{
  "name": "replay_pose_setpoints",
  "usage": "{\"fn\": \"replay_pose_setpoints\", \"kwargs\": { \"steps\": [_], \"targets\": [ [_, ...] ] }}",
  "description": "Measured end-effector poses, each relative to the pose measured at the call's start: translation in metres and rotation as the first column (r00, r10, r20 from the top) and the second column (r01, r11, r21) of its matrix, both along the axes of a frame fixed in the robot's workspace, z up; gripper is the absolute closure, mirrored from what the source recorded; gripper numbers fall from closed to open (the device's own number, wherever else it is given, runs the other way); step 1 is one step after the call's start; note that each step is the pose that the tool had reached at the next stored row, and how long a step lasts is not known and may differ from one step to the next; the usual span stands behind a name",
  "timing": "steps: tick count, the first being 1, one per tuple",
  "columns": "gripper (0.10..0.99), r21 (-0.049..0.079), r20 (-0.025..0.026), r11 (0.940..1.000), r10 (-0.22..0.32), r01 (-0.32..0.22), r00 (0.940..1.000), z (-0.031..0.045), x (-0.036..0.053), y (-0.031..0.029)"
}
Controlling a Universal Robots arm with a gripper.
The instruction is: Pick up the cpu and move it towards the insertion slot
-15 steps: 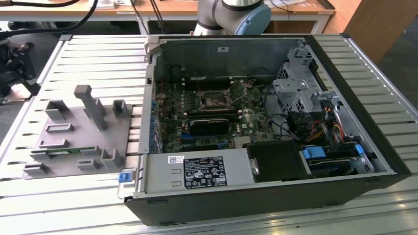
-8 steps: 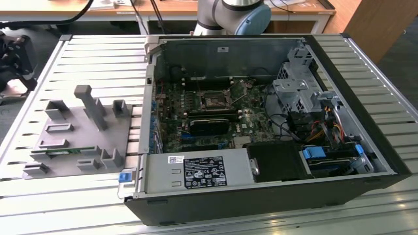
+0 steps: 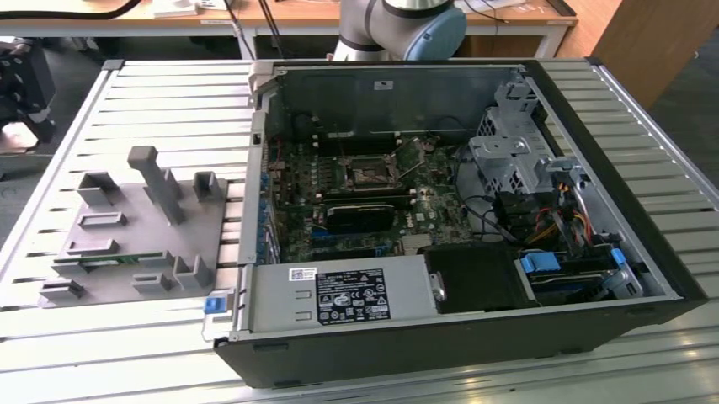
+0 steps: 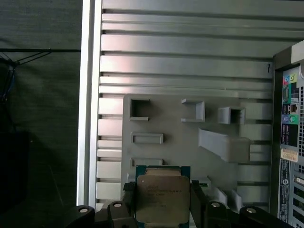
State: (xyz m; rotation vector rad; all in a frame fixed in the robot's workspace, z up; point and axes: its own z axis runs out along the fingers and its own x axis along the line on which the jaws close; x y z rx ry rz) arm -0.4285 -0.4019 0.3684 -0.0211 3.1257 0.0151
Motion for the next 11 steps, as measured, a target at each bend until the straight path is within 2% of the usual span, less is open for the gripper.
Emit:
{"fn": "replay_pose_setpoints", "kwargs": {
  "steps": [5, 11],
  "targets": [
    [0.545, 0.000, 0.0004, 1.0000, 0.000, 0.000, 1.0000, 0.0057, 0.0046, 0.0001],
    [0.545, 0.000, 0.0004, 1.0000, 0.000, 0.000, 1.0000, 0.0063, 0.0147, 0.0001]
  ]
}}
